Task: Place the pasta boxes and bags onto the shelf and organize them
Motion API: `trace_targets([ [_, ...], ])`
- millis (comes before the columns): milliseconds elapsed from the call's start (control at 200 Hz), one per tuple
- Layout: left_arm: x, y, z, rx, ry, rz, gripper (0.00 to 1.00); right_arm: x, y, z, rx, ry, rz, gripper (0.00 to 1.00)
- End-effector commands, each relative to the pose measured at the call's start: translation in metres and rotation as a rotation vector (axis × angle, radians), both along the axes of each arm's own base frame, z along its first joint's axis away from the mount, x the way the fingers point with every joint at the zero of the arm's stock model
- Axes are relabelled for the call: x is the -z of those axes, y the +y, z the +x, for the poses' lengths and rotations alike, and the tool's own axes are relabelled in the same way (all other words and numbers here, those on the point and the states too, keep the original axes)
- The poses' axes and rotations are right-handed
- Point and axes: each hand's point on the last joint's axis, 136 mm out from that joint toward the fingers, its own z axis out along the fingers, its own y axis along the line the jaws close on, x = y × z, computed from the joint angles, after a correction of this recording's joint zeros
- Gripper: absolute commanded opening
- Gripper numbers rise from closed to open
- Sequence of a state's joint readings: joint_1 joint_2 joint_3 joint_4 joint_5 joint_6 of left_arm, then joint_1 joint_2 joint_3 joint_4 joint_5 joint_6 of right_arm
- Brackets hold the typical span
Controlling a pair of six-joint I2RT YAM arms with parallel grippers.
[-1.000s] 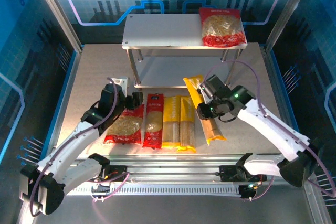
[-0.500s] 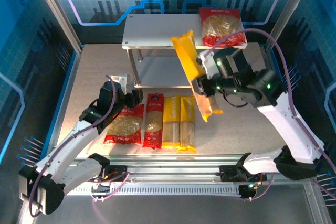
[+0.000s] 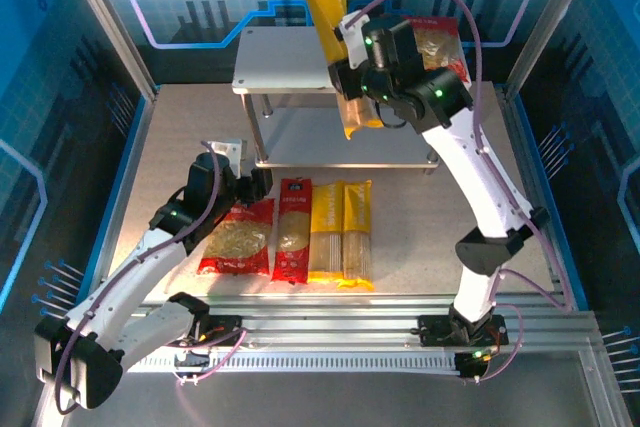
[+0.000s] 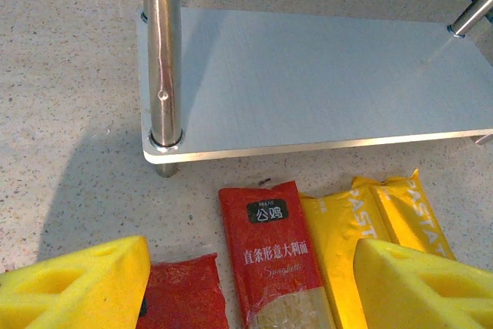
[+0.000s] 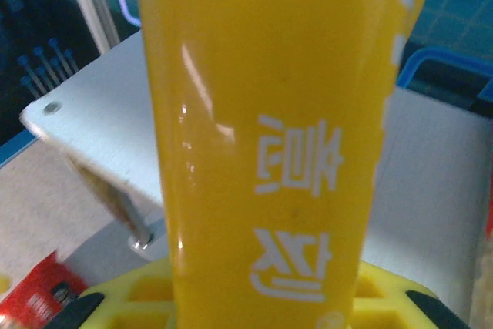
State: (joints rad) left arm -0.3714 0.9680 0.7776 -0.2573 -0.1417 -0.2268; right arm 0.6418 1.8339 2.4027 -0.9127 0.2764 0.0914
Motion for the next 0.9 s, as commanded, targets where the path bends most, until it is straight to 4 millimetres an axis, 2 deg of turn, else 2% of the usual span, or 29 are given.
trace_targets([
  [0, -0.013, -0.005, 0.002, 0.025, -0.027, 0.012, 0.71, -0.089, -0.018, 0.011, 0.078, -0.273, 0.132, 0.00],
  [100, -0.012, -0.005, 0.002, 0.026, -0.024, 0.014, 0.71, -0.089, -0.023, 0.025, 0.115, -0.288, 0.128, 0.00],
  [225, -0.010, -0.004, 0.002, 0.025, -0.020, 0.022, 0.71, -0.081, -0.025, 0.040, 0.136, -0.275, 0.123, 0.00],
  [620, -0.008, -0.003, 0.001, 0.022, -0.018, 0.026, 0.72, -0.034, -0.032, 0.076, 0.190, -0.167, 0.107, 0.00],
  [895, -0.005, -0.002, 0.000, 0.023, -0.010, 0.034, 0.73, 0.003, -0.038, 0.102, 0.229, -0.089, 0.091, 0.07],
])
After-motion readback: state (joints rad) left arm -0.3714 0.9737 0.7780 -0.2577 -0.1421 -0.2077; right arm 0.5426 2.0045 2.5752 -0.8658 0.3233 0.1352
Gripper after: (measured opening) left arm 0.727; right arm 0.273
